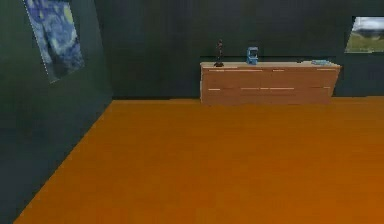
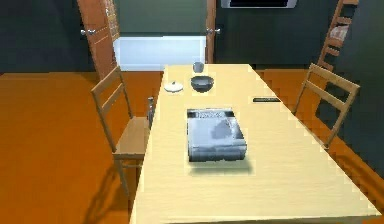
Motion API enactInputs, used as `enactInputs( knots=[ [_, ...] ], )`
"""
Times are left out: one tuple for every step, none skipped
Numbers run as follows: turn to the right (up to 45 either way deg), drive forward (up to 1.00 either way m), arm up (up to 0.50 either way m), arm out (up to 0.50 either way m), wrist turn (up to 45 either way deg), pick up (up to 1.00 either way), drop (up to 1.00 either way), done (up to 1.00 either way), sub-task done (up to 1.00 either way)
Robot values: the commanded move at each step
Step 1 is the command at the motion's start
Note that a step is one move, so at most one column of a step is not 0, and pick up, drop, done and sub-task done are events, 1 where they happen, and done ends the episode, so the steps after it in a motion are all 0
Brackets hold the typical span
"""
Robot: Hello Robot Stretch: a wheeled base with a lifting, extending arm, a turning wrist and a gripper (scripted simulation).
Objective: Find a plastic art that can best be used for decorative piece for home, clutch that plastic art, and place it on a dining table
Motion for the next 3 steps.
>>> enactInputs(
  knots=[
    [0.0,1.0,0.0,0.0,0.0,0.0,0.0,0.0,0.0],
    [-3.0,0.0,0.0,0.0,0.0,0.0,0.0,0.0,0.0],
    [0.0,1.0,0.0,0.0,0.0,0.0,0.0,0.0,0.0]
  ],
)
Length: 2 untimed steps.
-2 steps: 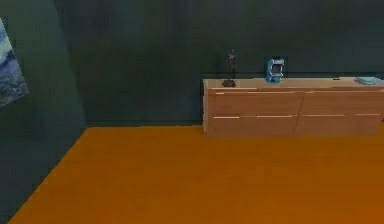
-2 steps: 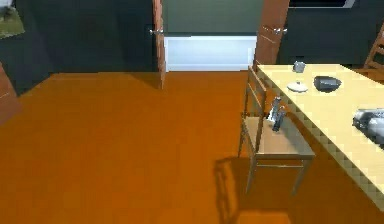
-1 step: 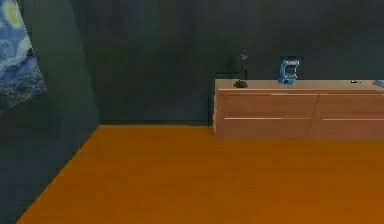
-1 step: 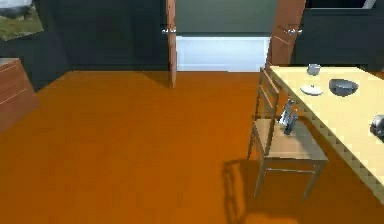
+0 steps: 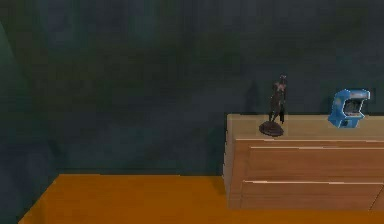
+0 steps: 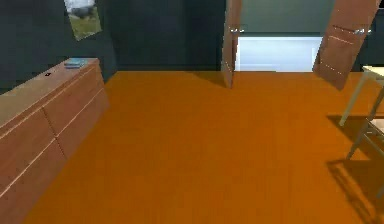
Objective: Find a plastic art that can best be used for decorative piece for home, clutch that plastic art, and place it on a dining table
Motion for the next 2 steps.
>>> enactInputs(
  knots=[
    [-3.0,0.0,0.0,0.0,0.0,0.0,0.0,0.0,0.0],
    [0.0,0.55,0.0,0.0,0.0,0.0,0.0,0.0,0.0]
  ],
)
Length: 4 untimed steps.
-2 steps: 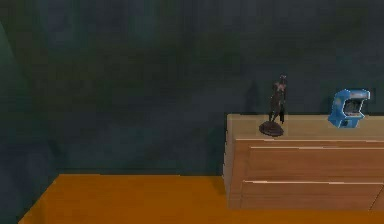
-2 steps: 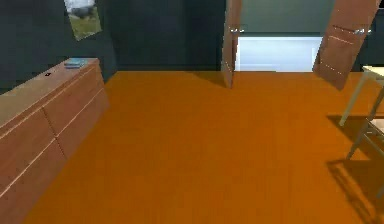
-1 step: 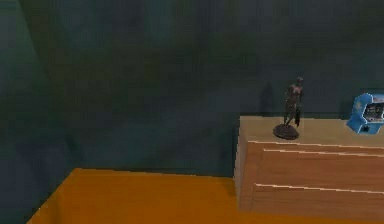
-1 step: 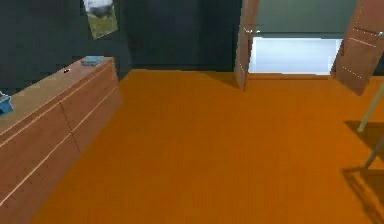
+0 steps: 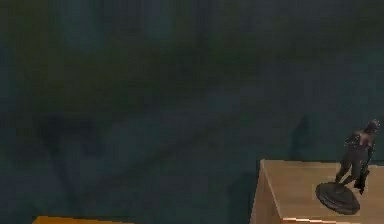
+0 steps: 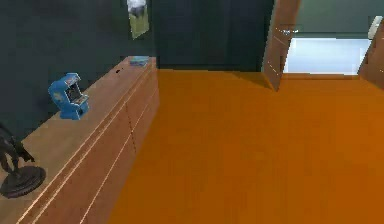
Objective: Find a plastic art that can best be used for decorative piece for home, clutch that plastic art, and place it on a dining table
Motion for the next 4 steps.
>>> enactInputs(
  knots=[
    [-42.0,0.0,0.0,0.0,0.0,0.0,0.0,0.0,0.0],
    [45.0,0.0,0.0,0.0,0.0,0.0,0.0,0.0,0.0],
    [30.0,0.0,0.0,0.0,0.0,0.0,0.0,0.0,0.0],
    [0.0,0.4,0.0,0.0,0.0,0.0,0.0,0.0,0.0]
  ],
)
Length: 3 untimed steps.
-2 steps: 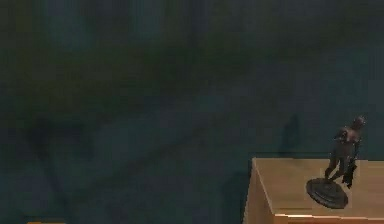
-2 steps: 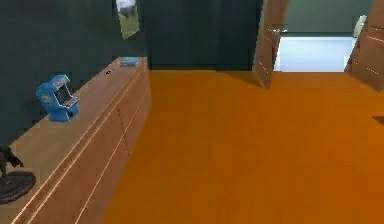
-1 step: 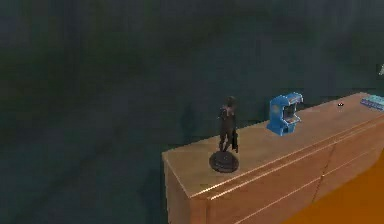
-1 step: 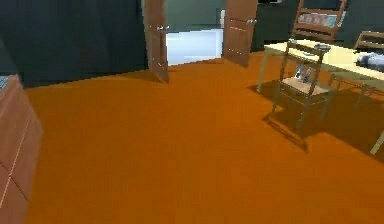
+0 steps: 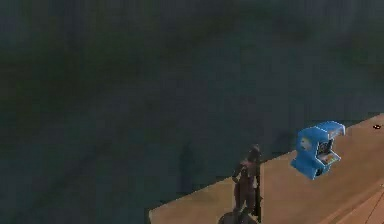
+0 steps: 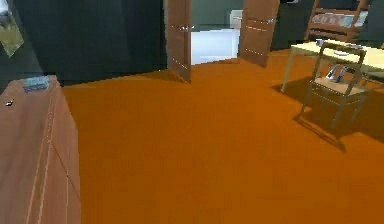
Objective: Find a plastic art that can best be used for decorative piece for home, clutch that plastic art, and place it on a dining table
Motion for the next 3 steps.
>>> enactInputs(
  knots=[
    [-45.0,0.0,0.0,0.0,0.0,0.0,0.0,0.0,0.0],
    [-24.0,0.0,0.0,0.0,0.0,0.0,0.0,0.0,0.0],
    [0.0,0.0,0.5,0.0,0.0,0.0,0.0,0.0,0.0]
  ],
)
